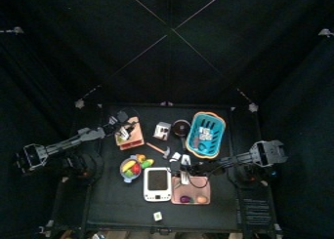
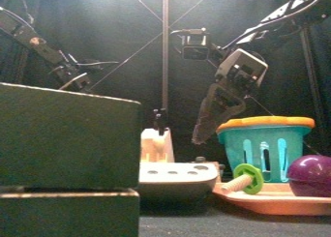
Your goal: Grab green sushi piece in front of stove
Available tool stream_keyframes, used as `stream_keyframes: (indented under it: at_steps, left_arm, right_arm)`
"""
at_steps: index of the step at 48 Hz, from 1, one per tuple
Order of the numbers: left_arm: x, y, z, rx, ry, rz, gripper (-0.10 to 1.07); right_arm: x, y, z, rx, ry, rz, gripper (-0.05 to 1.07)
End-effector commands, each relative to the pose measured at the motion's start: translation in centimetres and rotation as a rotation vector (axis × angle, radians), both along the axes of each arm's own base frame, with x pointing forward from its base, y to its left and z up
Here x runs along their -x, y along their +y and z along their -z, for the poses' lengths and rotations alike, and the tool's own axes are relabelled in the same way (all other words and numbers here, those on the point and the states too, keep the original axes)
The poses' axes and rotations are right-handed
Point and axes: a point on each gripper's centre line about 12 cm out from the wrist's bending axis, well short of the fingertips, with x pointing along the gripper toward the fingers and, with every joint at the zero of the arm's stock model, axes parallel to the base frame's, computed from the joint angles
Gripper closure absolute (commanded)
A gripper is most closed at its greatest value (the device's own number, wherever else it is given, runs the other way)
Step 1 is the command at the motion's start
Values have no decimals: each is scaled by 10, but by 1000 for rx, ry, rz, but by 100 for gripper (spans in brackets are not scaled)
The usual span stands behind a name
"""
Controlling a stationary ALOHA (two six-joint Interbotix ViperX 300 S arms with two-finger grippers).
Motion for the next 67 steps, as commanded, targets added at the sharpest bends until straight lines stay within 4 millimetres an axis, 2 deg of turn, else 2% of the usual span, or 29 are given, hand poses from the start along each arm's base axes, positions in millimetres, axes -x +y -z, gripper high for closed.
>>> stream_keyframes:
  at_steps: [1, 10, 21, 24, 29, 35, 42, 48, 56, 62, 67]
  left_arm:
    - [-3, -1, -6, -12, -21, 10, 17]
    - [-15, -23, -17, -38, -62, 103, 17]
    - [-29, -79, -38, -79, -191, 320, 17]
    - [-32, -101, -41, -81, -235, 401, 17]
    - [-34, -133, -36, -66, -269, 529, 16]
    - [-32, -177, -19, -35, -272, 704, 16]
    - [-32, -217, -9, 26, -306, 840, 16]
    - [-38, -242, -4, 91, -317, 897, 16]
    - [-57, -262, -2, 181, -223, 881, 16]
    - [-72, -271, 3, 216, -56, 858, 17]
    - [-83, -288, 11, 227, 84, 874, 17]
  right_arm:
    - [-5, 0, -12, -4, -39, 1, 26]
    - [-5, -1, -12, -2, -36, 0, 26]
    - [-4, -1, -11, 1, -34, -3, 26]
    - [-4, 0, -11, 1, -33, -4, 26]
    - [-4, 0, -11, 1, -34, -4, 26]
    - [-4, -1, -11, 0, -35, -1, 26]
    - [-4, -1, -10, -1, -32, 0, 26]
    - [-5, -1, -8, -4, -27, 3, 26]
    - [-4, -1, -7, -4, -24, 3, 26]
    - [-4, 1, -7, -8, -24, 4, 26]
    - [-3, 1, -7, -8, -20, 4, 26]
